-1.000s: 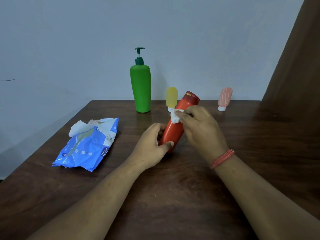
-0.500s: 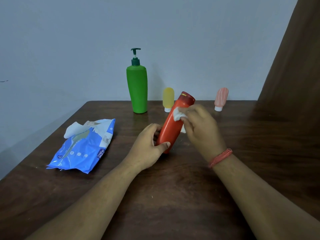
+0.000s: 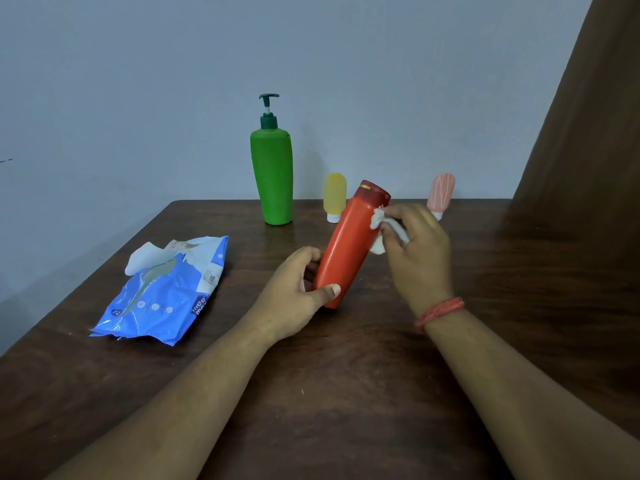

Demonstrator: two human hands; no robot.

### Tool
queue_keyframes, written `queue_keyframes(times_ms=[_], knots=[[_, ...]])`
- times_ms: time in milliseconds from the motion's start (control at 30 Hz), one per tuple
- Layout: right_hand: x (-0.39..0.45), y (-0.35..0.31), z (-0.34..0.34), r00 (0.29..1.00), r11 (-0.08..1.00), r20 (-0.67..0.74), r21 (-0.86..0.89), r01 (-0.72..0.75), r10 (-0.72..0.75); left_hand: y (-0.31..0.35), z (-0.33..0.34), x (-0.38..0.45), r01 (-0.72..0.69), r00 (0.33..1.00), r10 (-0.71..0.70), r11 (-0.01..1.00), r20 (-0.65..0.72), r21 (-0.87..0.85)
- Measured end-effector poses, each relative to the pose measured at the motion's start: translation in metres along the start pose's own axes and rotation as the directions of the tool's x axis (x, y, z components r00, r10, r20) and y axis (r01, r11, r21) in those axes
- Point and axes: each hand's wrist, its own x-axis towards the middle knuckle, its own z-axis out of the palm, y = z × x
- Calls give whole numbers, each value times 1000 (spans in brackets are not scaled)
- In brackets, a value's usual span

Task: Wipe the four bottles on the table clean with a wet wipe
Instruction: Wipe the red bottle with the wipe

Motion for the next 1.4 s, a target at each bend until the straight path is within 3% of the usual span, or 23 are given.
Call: queue_keyframes(times_ms=[100,267,367,567,667,800,1033,1133,1233,1400], knots=[[-6,-6,3,994,998,111,68,8,-16,-3,-4,0,29,1000,-30,979,-3,-201],[1,-12,-2,997,969,-29,240,-65,74,-6,2,-2,43,998,-20,922,63,-384],[-10,-14,1,991,975,131,222,9,-39,-9,4,0,70,997,-75,860,12,-506],[-19,-17,15,896,970,401,217,110,-191,-12,-6,4,32,972,-197,661,-132,-750],[-20,-19,14,857,972,471,196,130,-210,-11,-8,5,7,962,-220,609,-161,-793],[-22,-20,16,888,970,396,152,188,-234,-8,-5,7,33,963,-240,566,-126,-824],[-24,-30,21,823,898,394,13,440,-410,-6,-3,7,116,956,-294,380,-1,-918],[-24,-29,19,835,913,405,-3,408,-372,-5,-5,7,105,964,-264,343,12,-933],[-24,-28,14,879,944,368,-13,331,-303,-6,-7,7,108,970,-241,352,22,-930],[-26,-34,18,822,903,399,41,427,-407,-5,-3,4,103,985,-169,421,34,-901]])
